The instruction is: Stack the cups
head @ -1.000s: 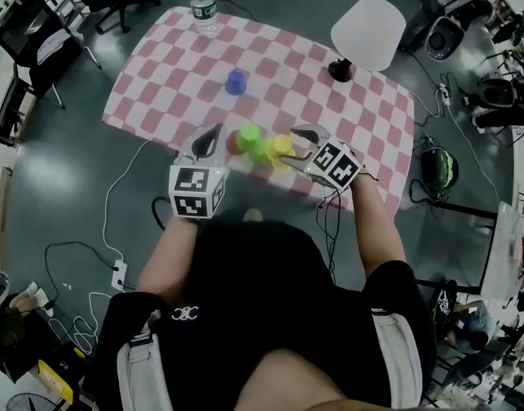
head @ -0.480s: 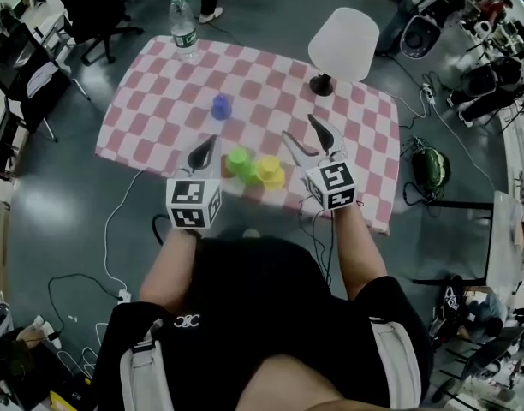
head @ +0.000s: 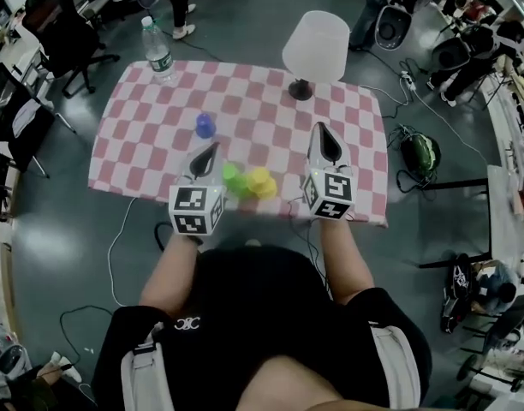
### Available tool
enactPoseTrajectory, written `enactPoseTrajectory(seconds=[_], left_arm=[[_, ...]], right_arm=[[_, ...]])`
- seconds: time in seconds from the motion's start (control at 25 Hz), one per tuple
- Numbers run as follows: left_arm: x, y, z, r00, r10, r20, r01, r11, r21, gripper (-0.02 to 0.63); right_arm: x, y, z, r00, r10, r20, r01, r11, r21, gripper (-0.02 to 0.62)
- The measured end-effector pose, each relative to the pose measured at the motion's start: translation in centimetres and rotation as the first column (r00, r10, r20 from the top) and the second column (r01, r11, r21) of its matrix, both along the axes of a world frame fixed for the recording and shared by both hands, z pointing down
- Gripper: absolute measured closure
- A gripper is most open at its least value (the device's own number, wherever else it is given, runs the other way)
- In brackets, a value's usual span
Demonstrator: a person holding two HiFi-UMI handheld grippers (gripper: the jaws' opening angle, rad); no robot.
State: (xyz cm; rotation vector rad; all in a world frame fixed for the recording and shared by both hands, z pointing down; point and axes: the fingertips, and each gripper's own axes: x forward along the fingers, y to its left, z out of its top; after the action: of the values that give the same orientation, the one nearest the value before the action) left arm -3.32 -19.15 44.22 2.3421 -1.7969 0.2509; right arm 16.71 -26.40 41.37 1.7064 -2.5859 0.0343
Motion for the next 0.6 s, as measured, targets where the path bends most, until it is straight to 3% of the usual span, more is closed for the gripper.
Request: enactPoseTrajectory(seconds=[0.28, 0.6], left_arm=[[0.0, -0.4, -0.6, 0.997, 0.076, 0.001, -0.076, 0.997, 0.010, 0.607], [-1.7, 0.5, -0.6, 0.985, 0.175, 0.011, -0.175, 0.985, -0.007, 0.607]], right_arm=[[-0.6, 2.5, -0.7, 0.998, 0.033, -0.054, -0.032, 0.999, 0.028, 0.597], [-2.8, 5.6, -1.3, 0.992, 0.120, -0.048, -0.119, 0.992, 0.031, 0.597]])
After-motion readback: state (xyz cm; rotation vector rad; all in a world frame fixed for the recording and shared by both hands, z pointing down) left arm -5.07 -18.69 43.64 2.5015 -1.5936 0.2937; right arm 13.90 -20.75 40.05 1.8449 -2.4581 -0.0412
